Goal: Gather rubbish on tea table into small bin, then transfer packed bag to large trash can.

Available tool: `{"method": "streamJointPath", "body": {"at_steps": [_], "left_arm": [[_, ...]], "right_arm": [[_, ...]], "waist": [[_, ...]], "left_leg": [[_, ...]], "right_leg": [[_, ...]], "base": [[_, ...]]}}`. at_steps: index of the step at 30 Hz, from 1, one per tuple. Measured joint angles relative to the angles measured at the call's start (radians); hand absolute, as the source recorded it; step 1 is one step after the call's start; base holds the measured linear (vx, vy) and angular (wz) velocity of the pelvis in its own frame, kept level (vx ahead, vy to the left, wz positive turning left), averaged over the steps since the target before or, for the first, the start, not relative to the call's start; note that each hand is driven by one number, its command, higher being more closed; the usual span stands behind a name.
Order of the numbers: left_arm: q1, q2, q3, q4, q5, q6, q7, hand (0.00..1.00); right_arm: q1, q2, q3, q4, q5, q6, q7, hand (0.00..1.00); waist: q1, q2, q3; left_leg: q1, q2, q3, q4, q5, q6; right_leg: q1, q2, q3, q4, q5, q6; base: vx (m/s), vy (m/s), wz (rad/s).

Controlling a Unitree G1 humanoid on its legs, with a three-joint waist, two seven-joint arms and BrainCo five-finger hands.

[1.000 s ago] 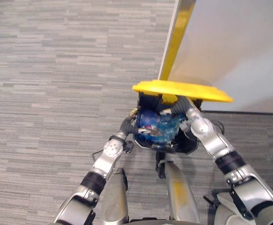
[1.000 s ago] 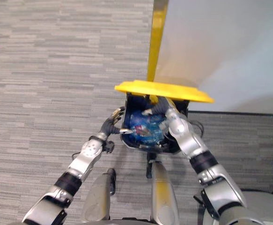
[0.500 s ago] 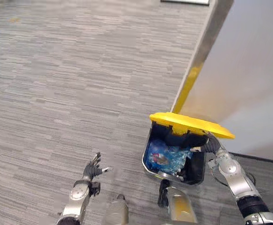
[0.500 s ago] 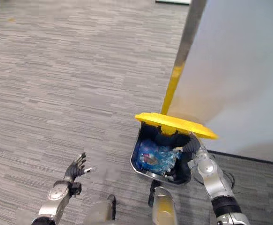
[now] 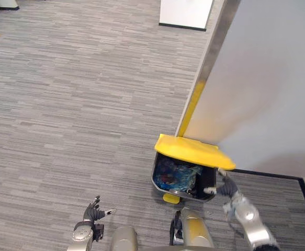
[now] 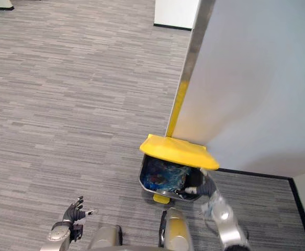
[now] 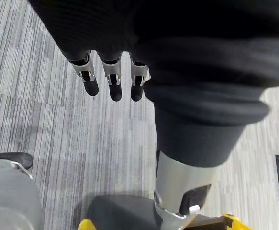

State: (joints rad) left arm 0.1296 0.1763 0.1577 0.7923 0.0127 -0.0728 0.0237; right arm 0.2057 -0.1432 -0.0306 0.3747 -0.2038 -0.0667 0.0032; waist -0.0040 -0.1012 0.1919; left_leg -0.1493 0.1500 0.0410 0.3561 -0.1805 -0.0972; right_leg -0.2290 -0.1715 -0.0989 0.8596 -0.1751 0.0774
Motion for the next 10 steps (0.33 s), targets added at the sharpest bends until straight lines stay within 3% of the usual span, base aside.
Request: {"method": "streamJointPath", "body": {"at_steps": [1, 2, 3, 5, 8, 10], "left_arm": [[-0.003, -0.016, 0.012, 0.0, -0.001, 0.005, 0.001, 0.0], [-0.006, -0.036, 0.011, 0.002, -0.001, 0.008, -0.002, 0.0], [-0.006, -0.049, 0.012, 0.004, -0.001, 0.009, -0.001, 0.0], [-0.025, -0.052, 0.012, 0.035, -0.001, 0.009, 0.0, 0.0], [-0.073, -0.05, 0.012, 0.09, -0.002, 0.008, 0.002, 0.0], [-0.068, -0.037, 0.013, 0.106, -0.002, 0.008, 0.002, 0.0]], "right_arm": [[-0.001, 0.009, -0.017, 0.007, 0.002, 0.003, -0.002, 0.0], [0.003, 0.028, -0.054, 0.025, 0.003, 0.007, -0.018, 0.0], [-0.002, 0.031, -0.082, 0.065, 0.01, 0.006, -0.026, 0.0], [-0.035, 0.022, -0.109, 0.158, 0.018, 0.008, -0.034, 0.0], [-0.078, -0.003, -0.143, 0.333, 0.036, 0.035, -0.05, 0.0], [-0.071, -0.006, -0.166, 0.396, 0.039, 0.041, -0.052, 0.0]], "waist": [[0.008, 0.017, -0.007], [0.019, 0.028, -0.026], [0.018, 0.031, -0.042], [0.019, 0.038, -0.056], [0.013, 0.077, -0.075], [0.016, 0.084, -0.082]], "left_leg": [[-0.01, 0.018, 0.013, -0.019, 0.01, -0.013], [0.007, 0.04, 0.056, -0.081, 0.054, 0.014], [0.03, 0.041, 0.088, -0.14, 0.106, -0.009], [0.046, 0.039, 0.118, -0.197, 0.143, -0.029], [0.069, 0.042, 0.127, -0.299, 0.214, -0.023], [0.096, 0.04, 0.124, -0.333, 0.227, -0.033]], "right_leg": [[0.002, 0.017, -0.011, -0.044, -0.004, 0.001], [0.016, 0.042, -0.012, -0.141, -0.023, 0.007], [0.051, 0.052, -0.011, -0.247, -0.063, 0.0], [0.092, 0.066, -0.004, -0.375, -0.092, -0.009], [0.128, 0.086, -0.011, -0.518, -0.068, -0.023], [0.145, 0.089, -0.013, -0.529, -0.064, -0.021]], "base": [[-0.17, -0.13, -0.77], [-0.07, -0.12, -0.74], [-0.03, -0.126, -0.74], [-0.02, -0.127, -0.51], [-0.09, -0.064, -0.15], [-0.06, -0.003, 0.09]]}}
